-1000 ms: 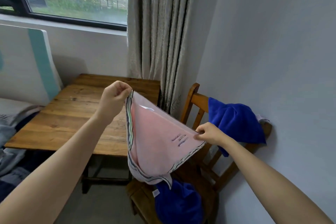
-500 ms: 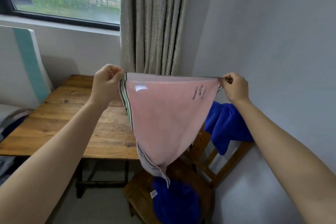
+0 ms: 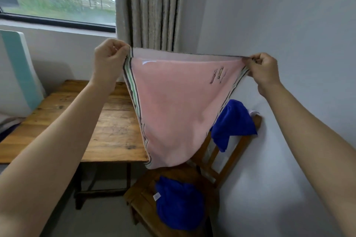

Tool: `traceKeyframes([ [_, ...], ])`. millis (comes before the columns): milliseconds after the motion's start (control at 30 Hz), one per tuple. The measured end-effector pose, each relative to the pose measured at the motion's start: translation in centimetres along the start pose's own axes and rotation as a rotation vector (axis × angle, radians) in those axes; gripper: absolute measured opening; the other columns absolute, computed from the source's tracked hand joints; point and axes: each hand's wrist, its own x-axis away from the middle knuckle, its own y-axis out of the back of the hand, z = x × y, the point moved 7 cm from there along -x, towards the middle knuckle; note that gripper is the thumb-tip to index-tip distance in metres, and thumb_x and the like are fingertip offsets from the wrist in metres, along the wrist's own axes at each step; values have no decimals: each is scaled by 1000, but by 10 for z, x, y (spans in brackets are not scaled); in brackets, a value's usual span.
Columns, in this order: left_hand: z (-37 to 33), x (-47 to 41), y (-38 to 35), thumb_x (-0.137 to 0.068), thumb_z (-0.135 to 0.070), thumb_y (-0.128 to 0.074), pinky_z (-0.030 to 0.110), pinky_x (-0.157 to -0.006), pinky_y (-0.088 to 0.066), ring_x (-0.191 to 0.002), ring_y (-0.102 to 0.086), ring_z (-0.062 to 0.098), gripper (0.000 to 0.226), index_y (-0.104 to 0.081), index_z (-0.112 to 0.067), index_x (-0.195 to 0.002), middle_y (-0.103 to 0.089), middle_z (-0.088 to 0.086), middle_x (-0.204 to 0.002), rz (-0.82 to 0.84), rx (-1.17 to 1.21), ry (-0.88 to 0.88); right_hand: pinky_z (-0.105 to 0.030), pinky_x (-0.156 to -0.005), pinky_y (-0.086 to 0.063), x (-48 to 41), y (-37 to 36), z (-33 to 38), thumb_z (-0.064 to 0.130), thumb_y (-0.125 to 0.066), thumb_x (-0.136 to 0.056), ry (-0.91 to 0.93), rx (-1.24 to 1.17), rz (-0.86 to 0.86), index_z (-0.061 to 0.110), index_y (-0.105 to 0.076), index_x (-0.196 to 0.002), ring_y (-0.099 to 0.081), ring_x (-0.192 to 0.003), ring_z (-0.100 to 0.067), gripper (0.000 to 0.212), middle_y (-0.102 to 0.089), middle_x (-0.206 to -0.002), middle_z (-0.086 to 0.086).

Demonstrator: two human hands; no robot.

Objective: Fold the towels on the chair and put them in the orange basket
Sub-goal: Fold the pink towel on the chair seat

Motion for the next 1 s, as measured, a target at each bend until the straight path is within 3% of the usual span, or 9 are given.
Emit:
traceKeyframes([
  [167, -8, 46, 7, -87, -1, -55, 14, -48, -38, -46, -46, -2, 26, -58, -22, -71, -58, -18, -49, -23, -57, 43, -29, -63, -48, 32, 16, -12, 19, -62, -89, -86, -91, 87, 20, -51, -73, -49, -66, -12, 19, -53, -72, 1],
  [433, 10, 132, 21, -85, -5, -57, 13, -47, -33, -47, -42, -1, 26, -59, -24, -68, -53, -13, -52, -64, -174, 170, -20, -54, -40, 97, 14, -68, 17, -63, -87, -220, -130, 164, 18, -50, -67, -45, -60, -7, 23, -48, -67, 3],
  [533, 53, 171, 25, -87, -7, -57, 16, -49, -37, -53, -46, 4, 26, -57, -25, -68, -54, -3, -61, -41, -299, 303, -11, -46, -39, 134, 0, -112, 13, -61, -88, -304, -69, 218, 17, -51, -67, -46, -53, -1, 23, -50, -64, 3],
  [633, 112, 216, 29, -88, -8, -57, 22, -53, -38, -60, -48, 13, 21, -57, -19, -70, -54, 1, -66, 13, -394, 503, -20, -51, -39, 173, -16, -174, 12, -61, -87, -456, 13, 283, 13, -52, -70, -47, -55, -4, 20, -51, -65, 0],
  [767, 185, 276, 36, -88, -5, -57, 21, -55, -39, -65, -51, 12, 9, -61, -7, -80, -57, 2, -70, 55, -445, 731, -25, -56, -41, 220, -34, -246, 13, -58, -89, -672, 136, 386, 5, -56, -85, -51, -67, -16, 9, -55, -72, -5],
  [900, 243, 314, 40, -86, -2, -56, 21, -55, -38, -64, -50, 12, 18, -59, -11, -71, -57, 1, -69, 72, -479, 917, -24, -55, -39, 251, -54, -296, 12, -57, -90, -793, 255, 411, 5, -53, -85, -48, -68, -18, 10, -53, -74, -7],
  [1000, 278, 328, 40, -86, 1, -55, 20, -57, -39, -66, -50, 14, 25, -56, -14, -66, -57, 2, -68, 110, -488, 1015, -27, -65, -43, 266, -72, -329, 14, -56, -90, -874, 331, 433, 6, -53, -88, -52, -79, -24, 9, -56, -85, -13],
])
